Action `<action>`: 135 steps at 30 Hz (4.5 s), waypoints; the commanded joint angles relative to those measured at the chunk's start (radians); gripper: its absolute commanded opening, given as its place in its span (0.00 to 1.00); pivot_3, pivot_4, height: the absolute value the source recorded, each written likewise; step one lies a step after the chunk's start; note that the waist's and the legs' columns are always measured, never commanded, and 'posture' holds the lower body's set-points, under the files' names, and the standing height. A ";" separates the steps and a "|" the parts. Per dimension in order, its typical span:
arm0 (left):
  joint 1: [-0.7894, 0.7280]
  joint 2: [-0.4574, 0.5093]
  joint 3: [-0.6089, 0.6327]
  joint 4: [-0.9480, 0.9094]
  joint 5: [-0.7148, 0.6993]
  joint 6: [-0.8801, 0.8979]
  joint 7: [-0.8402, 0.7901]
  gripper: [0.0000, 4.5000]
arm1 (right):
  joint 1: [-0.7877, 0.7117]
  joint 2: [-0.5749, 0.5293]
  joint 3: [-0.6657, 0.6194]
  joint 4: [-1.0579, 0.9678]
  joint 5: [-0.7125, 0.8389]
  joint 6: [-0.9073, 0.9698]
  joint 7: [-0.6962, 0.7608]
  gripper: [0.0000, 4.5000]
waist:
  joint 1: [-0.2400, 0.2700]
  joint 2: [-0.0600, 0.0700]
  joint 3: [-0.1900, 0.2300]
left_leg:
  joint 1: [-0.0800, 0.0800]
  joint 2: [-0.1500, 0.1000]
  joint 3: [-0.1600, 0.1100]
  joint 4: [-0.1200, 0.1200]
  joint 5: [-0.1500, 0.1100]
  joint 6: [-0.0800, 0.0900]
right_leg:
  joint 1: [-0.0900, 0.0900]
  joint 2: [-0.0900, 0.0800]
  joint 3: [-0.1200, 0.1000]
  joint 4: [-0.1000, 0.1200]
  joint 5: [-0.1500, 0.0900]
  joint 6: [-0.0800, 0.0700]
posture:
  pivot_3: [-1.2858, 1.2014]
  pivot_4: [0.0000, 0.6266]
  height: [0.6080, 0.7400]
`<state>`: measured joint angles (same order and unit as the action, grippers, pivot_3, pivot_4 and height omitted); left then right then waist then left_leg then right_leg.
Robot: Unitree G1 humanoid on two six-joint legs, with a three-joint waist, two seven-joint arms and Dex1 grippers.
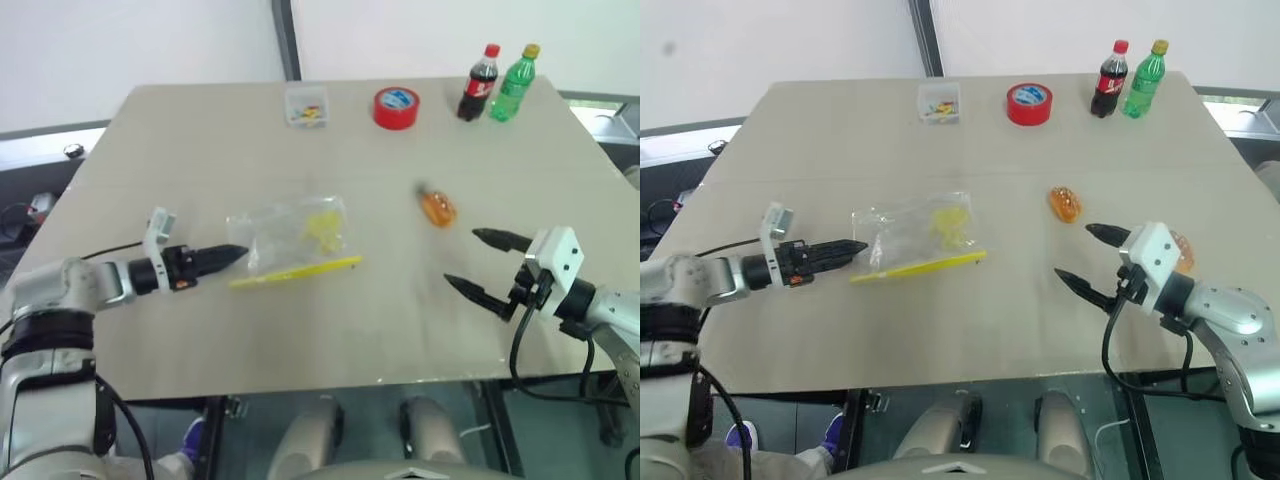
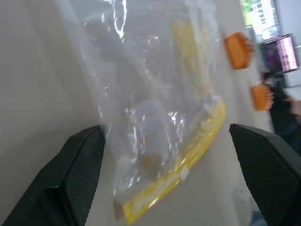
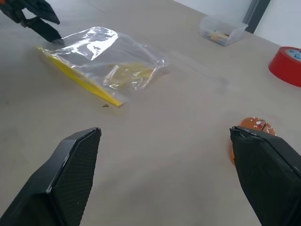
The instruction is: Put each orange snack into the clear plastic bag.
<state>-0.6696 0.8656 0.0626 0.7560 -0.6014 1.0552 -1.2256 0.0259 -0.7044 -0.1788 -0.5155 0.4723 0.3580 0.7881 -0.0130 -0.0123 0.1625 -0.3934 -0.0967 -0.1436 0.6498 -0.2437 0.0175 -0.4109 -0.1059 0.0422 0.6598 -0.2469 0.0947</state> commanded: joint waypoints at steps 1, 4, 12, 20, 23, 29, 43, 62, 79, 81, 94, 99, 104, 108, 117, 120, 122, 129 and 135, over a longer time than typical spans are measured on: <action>-0.054 -0.061 -0.109 0.217 0.151 -0.124 -0.078 0.99 | 0.017 -0.009 -0.032 -0.061 0.006 0.004 -0.016 1.00 | 0.004 0.003 -0.004 | 0.000 -0.001 0.000 0.000 0.000 0.000 | 0.000 0.000 0.000 0.000 0.000 0.000 | 0.52 0.24 1.00; -0.120 -0.124 -0.135 0.322 0.184 -0.150 -0.244 0.99 | 0.053 -0.015 -0.052 -0.090 0.003 0.009 -0.027 1.00 | 0.011 0.011 -0.011 | 0.002 -0.001 0.000 0.000 -0.002 0.004 | 0.001 -0.001 0.000 0.001 0.000 0.000 | 0.52 0.24 1.00; -0.168 -0.218 -0.077 0.446 0.253 -0.269 -0.310 0.99 | 0.132 -0.003 -0.071 -0.158 -0.003 0.003 -0.059 1.00 | 0.002 0.010 -0.013 | 0.004 -0.002 -0.002 0.003 -0.002 0.005 | 0.006 -0.001 -0.001 0.001 -0.001 0.002 | 0.52 0.24 1.00; -0.185 -0.320 0.005 0.423 0.250 -0.228 -0.170 0.99 | 0.151 0.021 -0.023 -0.171 -0.041 -0.020 -0.087 1.00 | 0.007 0.009 -0.013 | 0.013 -0.001 -0.003 0.002 -0.003 0.005 | 0.017 -0.002 -0.002 0.000 -0.004 0.007 | 0.52 0.24 1.00; -0.196 -0.356 0.019 0.413 0.259 -0.149 -0.078 0.99 | 0.141 0.033 -0.006 -0.167 -0.051 -0.023 -0.092 1.00 | 0.017 0.009 -0.017 | 0.014 -0.001 -0.005 0.002 -0.003 0.005 | 0.018 -0.003 -0.004 0.000 -0.005 0.008 | 0.52 0.24 1.00; -0.205 -0.396 0.070 0.391 0.245 -0.034 0.057 0.51 | 0.119 0.047 0.031 -0.157 -0.074 -0.032 -0.094 1.00 | 0.020 0.010 -0.021 | 0.015 -0.001 -0.004 0.002 -0.003 0.005 | 0.019 -0.003 -0.003 0.000 -0.006 0.009 | 0.52 0.24 1.00; -0.133 -0.402 0.134 0.067 0.088 0.293 0.064 0.02 | -0.010 0.049 0.332 -0.035 -0.513 -0.180 -0.191 1.00 | 0.020 0.012 -0.023 | 0.013 -0.002 -0.004 0.002 -0.003 0.005 | 0.016 -0.003 -0.002 -0.002 -0.005 0.008 | 0.52 0.24 1.00; 0.021 -0.387 0.401 -0.328 -0.543 0.559 0.540 0.00 | -0.382 0.335 0.490 0.546 -0.868 -0.335 -0.505 0.83 | -0.021 -0.004 -0.012 | 0.010 0.000 -0.003 -0.001 0.000 0.000 | 0.008 -0.002 0.001 0.000 -0.004 0.005 | 0.52 0.24 1.00; 0.122 -0.390 0.397 -0.666 -0.547 0.351 0.767 0.00 | -0.561 0.357 0.421 0.633 -0.747 -0.348 -0.419 0.00 | -0.030 -0.005 -0.011 | 0.008 0.000 0.000 -0.002 0.000 -0.001 | 0.006 -0.002 0.004 0.001 -0.003 0.005 | 0.52 0.24 1.00; 0.169 -0.316 0.339 -0.824 -0.475 0.246 0.699 0.09 | -0.656 0.337 0.425 0.691 -0.738 -0.325 -0.361 0.00 | -0.032 -0.005 -0.010 | 0.008 0.001 0.001 -0.003 0.000 -0.001 | 0.005 -0.002 0.005 0.001 -0.003 0.004 | 0.52 0.24 1.00; 0.383 -0.008 -0.041 -1.391 0.296 -0.565 0.583 0.53 | -0.995 0.373 0.464 0.970 -0.746 -0.166 -0.218 0.00 | -0.027 -0.005 -0.008 | -0.004 0.004 0.006 -0.014 0.000 -0.001 | -0.009 -0.001 0.008 -0.012 0.000 0.000 | 0.52 0.24 1.00; 0.361 -0.041 -0.126 -1.431 0.368 -0.432 0.661 0.53 | -1.027 0.395 0.469 0.999 -0.743 -0.143 -0.210 0.00 | -0.028 -0.004 -0.007 | -0.006 0.004 0.005 -0.015 0.000 -0.001 | -0.010 0.000 0.007 -0.013 0.000 0.000 | 0.52 0.24 1.00; 0.336 -0.106 -0.192 -1.426 0.443 -0.361 0.741 0.53 | -1.033 0.403 0.470 0.984 -0.741 -0.130 -0.196 0.00 | -0.029 -0.004 -0.007 | -0.005 0.004 0.005 -0.013 0.000 -0.001 | -0.010 0.001 0.007 -0.008 0.000 0.000 | 0.52 0.24 1.00; 0.306 -0.157 -0.233 -1.409 0.501 -0.341 0.779 0.53 | -1.028 0.408 0.471 0.965 -0.743 -0.115 -0.192 0.00 | -0.028 -0.004 -0.007 | -0.005 0.004 0.005 -0.012 0.000 -0.001 | -0.010 0.001 0.007 -0.007 0.000 0.000 | 0.52 0.24 1.00; 0.259 -0.213 -0.291 -1.401 0.566 -0.252 0.801 0.53 | -0.982 0.418 0.476 0.883 -0.747 -0.058 -0.198 0.00 | -0.030 -0.004 -0.007 | -0.005 0.004 0.006 -0.011 0.000 -0.002 | -0.011 0.001 0.007 -0.005 0.000 0.000 | 0.52 0.24 1.00; 0.253 -0.229 -0.304 -1.394 0.580 -0.248 0.803 0.34 | -0.973 0.419 0.477 0.861 -0.750 -0.042 -0.203 0.00 | -0.029 -0.004 -0.007 | -0.005 0.004 0.006 -0.011 0.000 -0.002 | -0.011 0.001 0.007 -0.005 0.000 0.000 | 0.52 0.24 1.00; 0.249 -0.245 -0.310 -1.393 0.587 -0.243 0.806 0.11 | -0.967 0.418 0.477 0.846 -0.751 -0.033 -0.208 0.00 | -0.029 -0.004 -0.007 | -0.005 0.004 0.006 -0.010 0.000 -0.002 | -0.011 0.001 0.007 -0.005 0.000 0.000 | 0.52 0.24 1.00; 0.262 -0.232 -0.270 -1.346 0.606 -0.323 0.778 0.01 | -0.927 0.374 0.488 0.776 -0.750 -0.010 -0.162 0.00 | -0.028 -0.004 -0.007 | -0.005 0.004 0.006 -0.009 0.000 -0.002 | -0.011 0.001 0.007 -0.003 0.000 0.000 | 0.52 0.24 1.00; 0.285 -0.187 -0.204 -1.258 0.585 -0.494 0.711 0.00 | -0.751 0.295 0.432 0.516 -0.714 0.082 -0.120 0.28 | -0.025 -0.004 -0.007 | -0.005 0.004 0.005 -0.008 0.000 -0.002 | -0.011 0.001 0.007 -0.003 0.000 0.000 | 0.52 0.24 1.00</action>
<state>-0.3803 0.6754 -0.1795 -0.4961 -0.0133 0.6040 -0.5061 -0.7332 -0.4029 0.2941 0.0945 -0.2603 0.4071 0.6690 -0.0377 -0.0162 0.1552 -0.3990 -0.0925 -0.1382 0.6413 -0.2433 0.0159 -0.4214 -0.1052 0.0494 0.6566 -0.2474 0.0951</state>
